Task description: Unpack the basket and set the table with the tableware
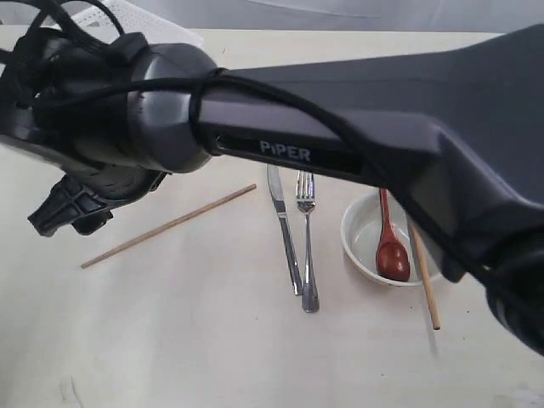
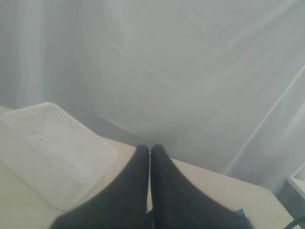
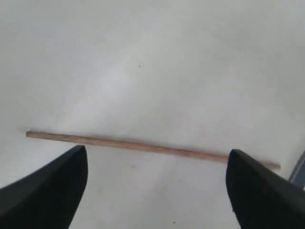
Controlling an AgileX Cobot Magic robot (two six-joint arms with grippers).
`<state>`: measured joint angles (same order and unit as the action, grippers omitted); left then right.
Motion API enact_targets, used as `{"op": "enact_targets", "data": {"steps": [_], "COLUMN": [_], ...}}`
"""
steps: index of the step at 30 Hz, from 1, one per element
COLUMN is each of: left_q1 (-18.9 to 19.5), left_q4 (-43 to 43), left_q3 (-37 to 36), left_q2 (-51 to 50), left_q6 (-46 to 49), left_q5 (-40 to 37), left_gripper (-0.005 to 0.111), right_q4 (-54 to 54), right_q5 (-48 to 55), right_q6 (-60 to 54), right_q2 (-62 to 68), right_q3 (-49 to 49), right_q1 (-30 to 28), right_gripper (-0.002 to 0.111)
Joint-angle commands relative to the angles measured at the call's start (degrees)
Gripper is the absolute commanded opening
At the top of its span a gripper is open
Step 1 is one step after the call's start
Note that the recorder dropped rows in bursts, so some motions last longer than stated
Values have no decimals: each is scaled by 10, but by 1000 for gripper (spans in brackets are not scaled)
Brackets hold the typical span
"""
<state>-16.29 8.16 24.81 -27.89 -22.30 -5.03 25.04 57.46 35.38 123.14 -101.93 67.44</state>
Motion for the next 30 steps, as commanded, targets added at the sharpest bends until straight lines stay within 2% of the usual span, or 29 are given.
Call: {"op": "enact_targets", "data": {"steps": [1,9,15,16,20,22,30], "left_q1": [2,2,2,2,2,2,2], "left_q4": [0,0,-1,-1,-5,-5,-5], "left_q3": [-2,-2,-2,-2,-2,-2,-2], "left_q2": [5,25,25,25,26,26,26], "left_q6": [0,4,13,15,15,15,15], "left_q5": [0,-1,-3,-3,-3,-3,-1], "left_gripper": [1,1,1,1,1,1,1], "right_q4": [31,29,20,23,16,16,54], "right_q5": [9,13,-23,-30,3,26,63], "right_q6": [-110,-94,-70,-102,-382,-458,-481], "right_q2": [4,8,17,17,20,20,36], "right_q3": [0,0,0,0,0,0,0], "right_q1": [1,0,0,0,1,1,0], "right_gripper": [75,75,75,75,75,75,75]}}
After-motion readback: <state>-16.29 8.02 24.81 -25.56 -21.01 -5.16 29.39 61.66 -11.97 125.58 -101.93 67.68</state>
